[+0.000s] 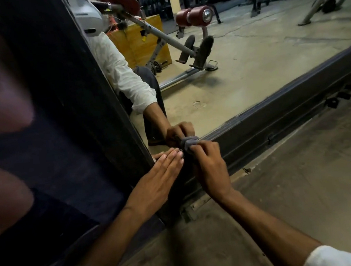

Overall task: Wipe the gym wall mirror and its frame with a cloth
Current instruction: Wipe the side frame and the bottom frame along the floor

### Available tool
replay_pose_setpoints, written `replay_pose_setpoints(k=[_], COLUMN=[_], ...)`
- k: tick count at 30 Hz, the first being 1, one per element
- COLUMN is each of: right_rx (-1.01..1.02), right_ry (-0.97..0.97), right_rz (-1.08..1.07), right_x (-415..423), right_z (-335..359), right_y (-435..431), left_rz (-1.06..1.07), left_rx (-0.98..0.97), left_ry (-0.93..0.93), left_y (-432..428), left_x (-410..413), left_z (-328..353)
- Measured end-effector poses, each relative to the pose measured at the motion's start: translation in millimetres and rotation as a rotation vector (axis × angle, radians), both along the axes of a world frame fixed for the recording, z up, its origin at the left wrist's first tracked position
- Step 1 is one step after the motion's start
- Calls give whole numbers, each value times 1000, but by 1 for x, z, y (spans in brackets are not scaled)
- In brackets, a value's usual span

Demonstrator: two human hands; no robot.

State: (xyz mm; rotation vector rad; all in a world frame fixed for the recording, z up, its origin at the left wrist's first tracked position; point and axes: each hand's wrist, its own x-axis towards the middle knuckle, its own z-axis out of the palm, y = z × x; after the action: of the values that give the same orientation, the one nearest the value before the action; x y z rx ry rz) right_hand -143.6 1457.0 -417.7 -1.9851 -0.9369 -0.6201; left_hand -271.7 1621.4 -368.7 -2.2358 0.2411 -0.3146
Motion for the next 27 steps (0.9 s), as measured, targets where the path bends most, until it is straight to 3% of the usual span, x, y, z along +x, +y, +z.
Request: replay_pose_setpoints(k=[2, 4, 6, 12, 14, 17, 19, 24, 27], right_rx=[37, 213, 267, 65, 162, 397, 360, 115, 207], right_ry=[32, 242, 382, 302, 291, 429, 394, 143, 205], right_rz=[-24, -192, -276, 35, -45, -336, -342, -95, -257], right_x=[8, 20, 19, -41, -26, 12, 16, 8, 37], right_z=[-2, -4, -6, -26, -20, 1, 11, 7, 9], right_y=[-7, -14, -11, 17, 12, 1, 4, 0, -15], left_rz=[-2, -8, 4, -12, -16, -140, -213, -201, -196], left_rx=[27, 95, 133, -39, -67, 7, 62, 66, 71], left_ry=[-8, -9, -12, -28, 5, -21, -31, 6, -55], left_y=[1, -1, -5, 0, 1, 4, 1, -12, -10], left_x=[-1, -5, -9, -2, -2, 10, 28, 58, 55], left_z=[-2, -4, -7, -9, -4, 3, 14, 22, 16])
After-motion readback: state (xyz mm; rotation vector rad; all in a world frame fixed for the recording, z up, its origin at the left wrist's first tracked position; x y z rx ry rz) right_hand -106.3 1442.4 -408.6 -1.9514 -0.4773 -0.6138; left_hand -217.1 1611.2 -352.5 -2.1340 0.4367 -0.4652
